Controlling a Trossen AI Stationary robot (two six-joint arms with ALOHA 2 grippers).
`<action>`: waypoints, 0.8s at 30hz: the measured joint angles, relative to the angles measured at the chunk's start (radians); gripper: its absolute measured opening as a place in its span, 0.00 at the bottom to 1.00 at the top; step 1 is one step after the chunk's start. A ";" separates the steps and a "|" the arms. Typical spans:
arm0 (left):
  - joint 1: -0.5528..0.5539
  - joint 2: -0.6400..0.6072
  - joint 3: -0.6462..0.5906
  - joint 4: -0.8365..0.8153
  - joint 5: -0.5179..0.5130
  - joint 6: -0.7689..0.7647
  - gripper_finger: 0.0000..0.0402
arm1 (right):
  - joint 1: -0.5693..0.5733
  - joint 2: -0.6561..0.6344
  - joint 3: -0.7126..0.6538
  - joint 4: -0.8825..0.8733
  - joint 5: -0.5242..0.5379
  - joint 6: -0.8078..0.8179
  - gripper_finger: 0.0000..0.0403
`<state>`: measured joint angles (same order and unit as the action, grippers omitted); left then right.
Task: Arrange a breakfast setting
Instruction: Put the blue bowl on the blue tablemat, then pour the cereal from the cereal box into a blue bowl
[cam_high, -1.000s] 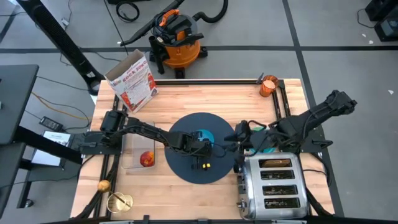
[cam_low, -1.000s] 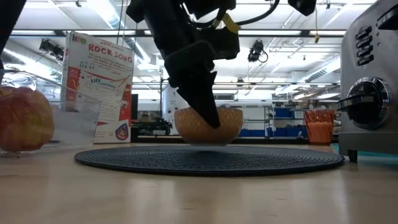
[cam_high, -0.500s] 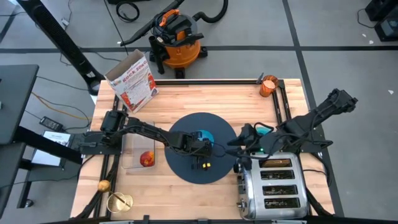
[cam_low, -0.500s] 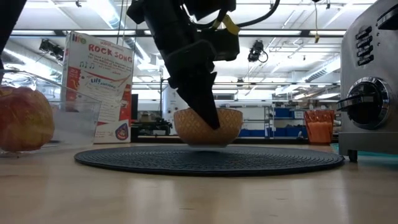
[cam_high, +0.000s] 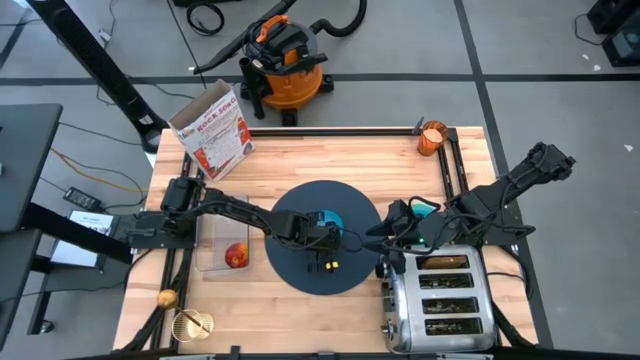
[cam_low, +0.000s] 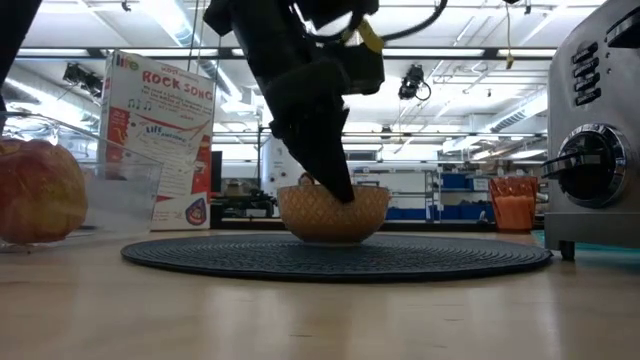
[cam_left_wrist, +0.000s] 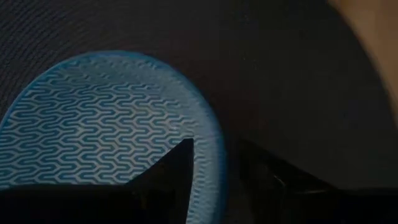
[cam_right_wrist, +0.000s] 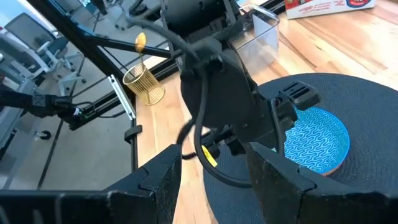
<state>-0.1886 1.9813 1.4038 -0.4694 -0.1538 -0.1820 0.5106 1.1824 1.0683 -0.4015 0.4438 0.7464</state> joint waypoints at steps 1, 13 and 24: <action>-0.001 -0.009 0.006 -0.006 0.001 -0.010 0.33 | 0.000 0.000 0.000 0.001 0.000 -0.011 0.47; -0.041 -0.230 0.085 -0.193 -0.002 -0.090 0.34 | -0.021 0.004 0.000 0.021 0.049 -0.095 0.47; 0.003 -0.626 0.086 -0.222 -0.371 -0.036 0.34 | -0.094 0.010 0.000 0.088 0.117 -0.093 0.47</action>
<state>-0.1858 1.3552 1.4895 -0.6911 -0.5244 -0.2181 0.4164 1.1927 1.0679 -0.3133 0.5613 0.6530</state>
